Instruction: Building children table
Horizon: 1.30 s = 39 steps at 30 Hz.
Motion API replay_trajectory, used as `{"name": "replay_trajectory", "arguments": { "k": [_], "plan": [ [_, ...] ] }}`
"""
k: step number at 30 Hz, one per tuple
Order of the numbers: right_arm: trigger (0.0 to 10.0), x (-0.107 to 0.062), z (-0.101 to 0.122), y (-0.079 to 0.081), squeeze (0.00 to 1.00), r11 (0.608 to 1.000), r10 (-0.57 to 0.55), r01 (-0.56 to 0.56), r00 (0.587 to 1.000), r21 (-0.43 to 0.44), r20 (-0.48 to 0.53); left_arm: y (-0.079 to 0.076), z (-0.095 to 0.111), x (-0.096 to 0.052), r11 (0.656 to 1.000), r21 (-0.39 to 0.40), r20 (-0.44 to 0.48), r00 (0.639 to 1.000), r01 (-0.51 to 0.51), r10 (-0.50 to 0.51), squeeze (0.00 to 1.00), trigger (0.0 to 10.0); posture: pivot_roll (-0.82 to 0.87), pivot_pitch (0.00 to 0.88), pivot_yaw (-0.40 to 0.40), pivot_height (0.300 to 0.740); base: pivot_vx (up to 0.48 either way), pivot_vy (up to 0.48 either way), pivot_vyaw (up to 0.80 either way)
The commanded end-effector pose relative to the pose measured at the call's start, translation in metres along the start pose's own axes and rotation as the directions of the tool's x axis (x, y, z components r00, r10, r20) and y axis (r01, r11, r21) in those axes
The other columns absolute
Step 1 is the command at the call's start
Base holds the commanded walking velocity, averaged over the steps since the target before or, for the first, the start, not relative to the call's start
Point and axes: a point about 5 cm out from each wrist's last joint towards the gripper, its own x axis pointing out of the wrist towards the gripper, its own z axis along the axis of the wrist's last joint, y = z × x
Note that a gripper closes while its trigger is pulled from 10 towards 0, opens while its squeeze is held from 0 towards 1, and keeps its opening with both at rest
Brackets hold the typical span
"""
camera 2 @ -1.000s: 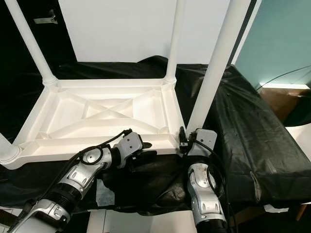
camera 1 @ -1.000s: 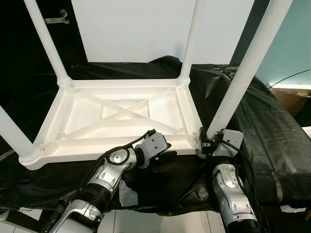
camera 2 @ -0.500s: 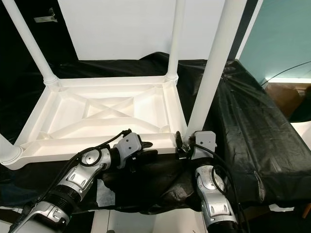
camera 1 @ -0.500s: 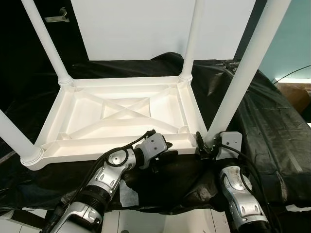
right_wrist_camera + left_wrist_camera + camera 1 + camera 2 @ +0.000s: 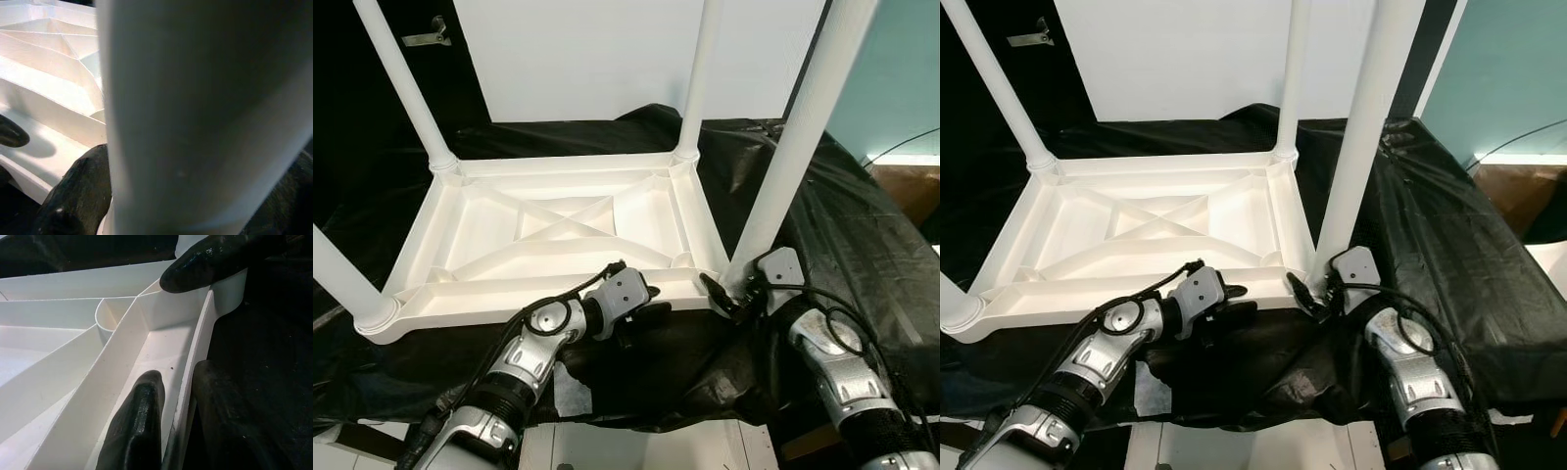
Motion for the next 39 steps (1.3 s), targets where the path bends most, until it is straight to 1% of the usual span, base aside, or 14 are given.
{"name": "replay_trajectory", "arguments": {
  "k": [1, 5, 8, 11, 14, 15, 16, 25, 30, 33, 36, 37, 38, 39],
  "plan": [
    [10.0, -0.004, -0.012, 0.002, 0.0, 0.998, 0.052, -0.05, 0.997, 0.025, -0.061, -0.016, -0.02, 0.002, 0.995, -0.054, -0.087, 0.992, 0.084, -0.088, 0.0, 10.0, -0.01, 0.019, -0.025, 0.74, 0.0, 0.0, 0.0],
    [10.0, -0.002, -0.01, 0.002, 0.0, 0.996, 0.08, -0.078, 0.995, 0.052, -0.051, -0.017, -0.021, 0.001, 0.995, -0.054, -0.088, 0.992, 0.084, -0.088, 0.0, 10.0, -0.01, 0.019, -0.025, 0.74, 0.0, 0.0, 0.0],
    [10.0, 0.0, -0.006, 0.006, 0.0, 0.979, 0.172, -0.167, 0.984, 0.113, -0.038, -0.018, -0.022, -0.001, 0.995, -0.055, -0.094, 0.992, 0.083, -0.088, 0.0, 10.0, 0.0, 0.018, -0.022, 0.74, 0.0, 0.0, 0.0],
    [10.0, -0.002, -0.004, 0.008, 0.0, 0.941, 0.302, -0.292, 0.953, 0.168, -0.033, -0.016, -0.023, -0.001, 0.995, -0.052, -0.099, 0.991, 0.08, -0.085, 0.0, 10.0, 0.0, 0.017, -0.021, 0.74, 0.0, 0.0, 0.0],
    [10.0, -0.002, -0.004, 0.006, 0.0, 0.936, 0.317, -0.307, 0.948, 0.169, -0.031, -0.016, -0.023, -0.001, 0.995, -0.052, -0.1, 0.991, 0.08, -0.085, 0.0, 10.0, 0.0, 0.017, -0.021, 0.74, 0.0, 0.0, 0.0],
    [2.4, -0.002, -0.003, 0.005, 0.0, 0.933, 0.326, -0.317, 0.945, 0.169, -0.027, -0.016, -0.023, -0.001, 0.996, -0.051, -0.1, 0.991, 0.08, -0.085, 0.0, 10.0, 0.0, 0.016, -0.019, 0.74, 0.0, 0.0, 0.0],
    [0.0, -0.003, -0.002, 0.003, 0.0, 0.928, 0.342, -0.334, 0.939, 0.163, -0.023, -0.016, -0.023, -0.001, 0.996, -0.05, -0.101, 0.991, 0.08, -0.085, 0.0, 10.0, 0.0, 0.015, -0.018, 0.74, 0.0, 0.0, 0.0],
    [0.0, -0.01, -0.005, 0.0, 0.0, 0.916, 0.387, -0.376, 0.92, 0.141, -0.058, -0.016, -0.024, 0.0, 0.996, -0.047, -0.107, 0.991, 0.081, -0.086, 0.0, 10.0, 0.0, 0.012, -0.018, 0.74, 0.0, 0.0, 0.0],
    [0.0, -0.016, -0.013, 0.008, 0.0, 0.914, 0.392, -0.377, 0.915, 0.148, -0.093, -0.016, -0.023, 0.001, 0.996, -0.046, -0.106, 0.991, 0.079, -0.084, 0.0, 10.0, 0.0, 0.01, -0.021, 0.74, 0.0, 0.0, 0.0],
    [0.0, -0.018, -0.019, 0.028, 0.0, 0.92, 0.336, -0.314, 0.94, 0.236, -0.057, -0.017, -0.024, 0.001, 0.996, -0.047, -0.107, 0.991, 0.078, -0.083, 0.0, 10.0, 0.0, 0.01, -0.026, 0.74, 0.0, 0.0, 0.0],
    [0.0, -0.017, -0.019, 0.034, 0.0, 0.924, 0.309, -0.289, 0.95, 0.25, -0.044, -0.017, -0.024, 0.001, 0.996, -0.048, -0.107, 0.991, 0.077, -0.082, 0.0, 10.0, 0.0, 0.011, -0.027, 0.74, 0.0, 0.0, 0.0],
    [0.0, -0.015, -0.018, 0.04, 0.0, 0.941, 0.251, -0.238, 0.968, 0.241, -0.026, -0.017, -0.025, 0.0, 0.996, -0.048, -0.107, 0.991, 0.076, -0.081, 0.0, 10.0, 0.0, 0.011, -0.026, 0.74, 0.0, 0.0, 0.0],
    [0.0, -0.011, -0.016, 0.043, 0.0, 0.965, 0.126, -0.121, 0.992, 0.234, -0.006, -0.017, -0.025, 0.0, 0.996, -0.049, -0.107, 0.991, 0.076, -0.081, 0.0, 10.0, 0.0, 0.013, -0.027, 0.74, 0.0, 0.0, 0.0],
    [0.0, -0.011, -0.016, 0.043, 0.0, 0.965, 0.126, -0.121, 0.992, 0.234, -0.006, -0.017, -0.025, 0.0, 0.996, -0.049, -0.107, 0.991, 0.076, -0.081, 0.0, 10.0, 0.0, 0.013, -0.027, 0.74, 0.0, 0.0, 0.0]
  ]
}}
